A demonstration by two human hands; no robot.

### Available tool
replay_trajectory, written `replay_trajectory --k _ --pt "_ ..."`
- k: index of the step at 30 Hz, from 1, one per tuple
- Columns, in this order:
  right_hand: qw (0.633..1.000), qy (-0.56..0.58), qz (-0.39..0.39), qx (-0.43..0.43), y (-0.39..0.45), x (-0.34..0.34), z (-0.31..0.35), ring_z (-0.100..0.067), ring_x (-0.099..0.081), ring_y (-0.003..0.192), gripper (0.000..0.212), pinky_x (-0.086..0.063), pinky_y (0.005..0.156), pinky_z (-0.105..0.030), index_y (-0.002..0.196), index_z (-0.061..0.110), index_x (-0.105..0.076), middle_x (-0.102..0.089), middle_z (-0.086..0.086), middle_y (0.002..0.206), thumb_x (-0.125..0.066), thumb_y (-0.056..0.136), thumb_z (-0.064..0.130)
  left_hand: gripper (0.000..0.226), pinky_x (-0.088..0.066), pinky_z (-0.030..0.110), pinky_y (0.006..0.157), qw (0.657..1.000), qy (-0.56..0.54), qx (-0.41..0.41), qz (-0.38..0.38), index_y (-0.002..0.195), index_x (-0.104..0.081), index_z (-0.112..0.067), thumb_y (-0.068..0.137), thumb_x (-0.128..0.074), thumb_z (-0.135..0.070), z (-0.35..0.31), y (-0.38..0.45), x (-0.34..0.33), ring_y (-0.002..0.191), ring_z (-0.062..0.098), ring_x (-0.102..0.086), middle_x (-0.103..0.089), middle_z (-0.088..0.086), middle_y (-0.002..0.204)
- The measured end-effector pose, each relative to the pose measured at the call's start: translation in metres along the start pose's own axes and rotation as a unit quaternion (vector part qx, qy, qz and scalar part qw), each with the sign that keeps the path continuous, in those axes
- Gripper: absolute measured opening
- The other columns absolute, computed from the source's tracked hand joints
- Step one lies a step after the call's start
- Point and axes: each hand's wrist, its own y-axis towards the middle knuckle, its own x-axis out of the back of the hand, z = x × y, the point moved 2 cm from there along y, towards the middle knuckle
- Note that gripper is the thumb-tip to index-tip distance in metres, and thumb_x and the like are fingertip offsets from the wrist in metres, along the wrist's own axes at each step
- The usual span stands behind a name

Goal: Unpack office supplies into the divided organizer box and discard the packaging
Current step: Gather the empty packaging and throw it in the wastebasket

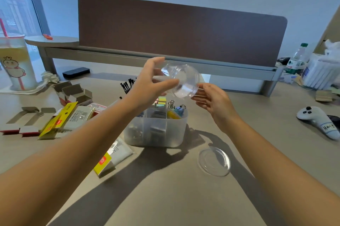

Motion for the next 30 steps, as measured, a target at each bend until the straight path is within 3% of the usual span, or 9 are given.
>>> replay_trajectory --k 4,7,9,12,15,17,21,25,30 --pt "1.0 -0.02 -0.001 0.012 -0.043 0.014 0.002 -0.02 -0.055 0.095 0.022 -0.045 0.088 -0.031 0.102 0.012 -0.052 -0.058 -0.005 0.098 -0.035 0.095 0.023 0.041 -0.048 0.021 0.07 0.995 -0.064 0.054 0.045 0.13 -0.035 -0.03 0.091 -0.043 -0.026 -0.016 -0.044 -0.009 0.081 0.012 -0.054 -0.05 -0.01 0.095" --pt "0.996 -0.083 -0.015 0.022 -0.077 0.026 -0.015 -0.017 -0.053 0.094 0.017 -0.044 0.081 -0.023 0.104 0.011 -0.054 -0.059 -0.004 0.099 -0.047 0.09 0.016 0.019 -0.047 0.02 0.058 0.989 -0.092 0.093 0.074 0.105 -0.053 -0.032 0.093 -0.039 -0.028 -0.01 -0.079 -0.016 0.072 0.013 -0.055 -0.055 -0.007 0.092" --pt "0.986 -0.163 -0.026 -0.003 -0.094 0.032 -0.035 -0.019 -0.052 0.103 0.029 -0.044 0.088 -0.028 0.114 0.01 -0.052 -0.057 -0.009 0.115 -0.054 0.086 0.017 0.017 -0.045 0.019 0.05 0.982 -0.11 0.134 0.077 0.1 -0.055 -0.028 0.092 -0.04 -0.031 -0.001 -0.098 -0.02 0.061 0.014 -0.053 -0.054 -0.001 0.085" --pt "0.959 -0.281 0.016 -0.042 -0.11 0.037 -0.058 -0.023 -0.043 0.122 0.053 -0.036 0.097 -0.031 0.129 0.013 -0.04 -0.041 -0.009 0.137 -0.06 0.083 0.027 0.028 -0.044 0.017 0.042 0.974 -0.094 0.194 0.071 0.111 -0.053 -0.017 0.093 -0.038 -0.033 0.011 -0.12 -0.021 0.053 0.012 -0.05 -0.052 0.006 0.087" --pt "0.914 -0.399 0.06 -0.032 -0.113 0.036 -0.068 -0.026 -0.038 0.127 0.072 -0.036 0.105 -0.039 0.135 0.014 -0.032 -0.035 -0.01 0.142 -0.065 0.076 0.038 0.027 -0.045 0.017 0.042 0.969 -0.09 0.224 0.049 0.109 -0.051 -0.014 0.093 -0.037 -0.032 0.022 -0.134 -0.015 0.057 0.012 -0.051 -0.051 0.002 0.093" --pt "0.896 -0.44 0.059 -0.013 -0.112 0.032 -0.067 -0.026 -0.039 0.126 0.071 -0.037 0.104 -0.042 0.133 0.013 -0.034 -0.039 -0.01 0.14 -0.065 0.075 0.04 0.024 -0.045 0.021 0.047 0.969 -0.078 0.232 0.025 0.107 -0.051 -0.016 0.093 -0.038 -0.031 0.027 -0.14 -0.006 0.062 0.013 -0.051 -0.049 0.004 0.097" --pt "0.923 -0.371 0.096 0.025 -0.119 0.012 -0.056 -0.022 -0.041 0.122 0.068 -0.039 0.098 -0.032 0.13 0.015 -0.038 -0.041 -0.007 0.134 -0.069 0.072 0.035 0.012 -0.049 0.017 0.041 0.956 -0.139 0.258 -0.009 0.093 -0.054 -0.025 0.092 -0.043 -0.029 0.03 -0.15 0.02 0.043 0.008 -0.055 -0.048 0.005 0.091" --pt "0.931 -0.326 0.144 0.082 -0.127 -0.03 -0.035 -0.021 -0.042 0.118 0.064 -0.037 0.093 -0.027 0.127 0.016 -0.04 -0.043 -0.007 0.13 -0.071 0.072 0.029 0.017 -0.054 0.019 0.048 0.954 -0.148 0.252 -0.061 0.107 -0.048 -0.022 0.092 -0.044 -0.028 0.027 -0.157 0.057 0.058 0.017 -0.054 -0.05 0.005 0.095" --pt "0.927 -0.281 0.199 0.149 -0.131 -0.098 -0.005 -0.019 -0.043 0.12 0.064 -0.033 0.095 -0.023 0.126 0.012 -0.041 -0.045 -0.008 0.13 -0.072 0.072 0.025 0.016 -0.056 0.023 0.056 0.945 -0.162 0.24 -0.152 0.104 -0.052 -0.021 0.091 -0.045 -0.027 0.019 -0.182 0.114 0.067 0.021 -0.057 -0.053 0.004 0.094"
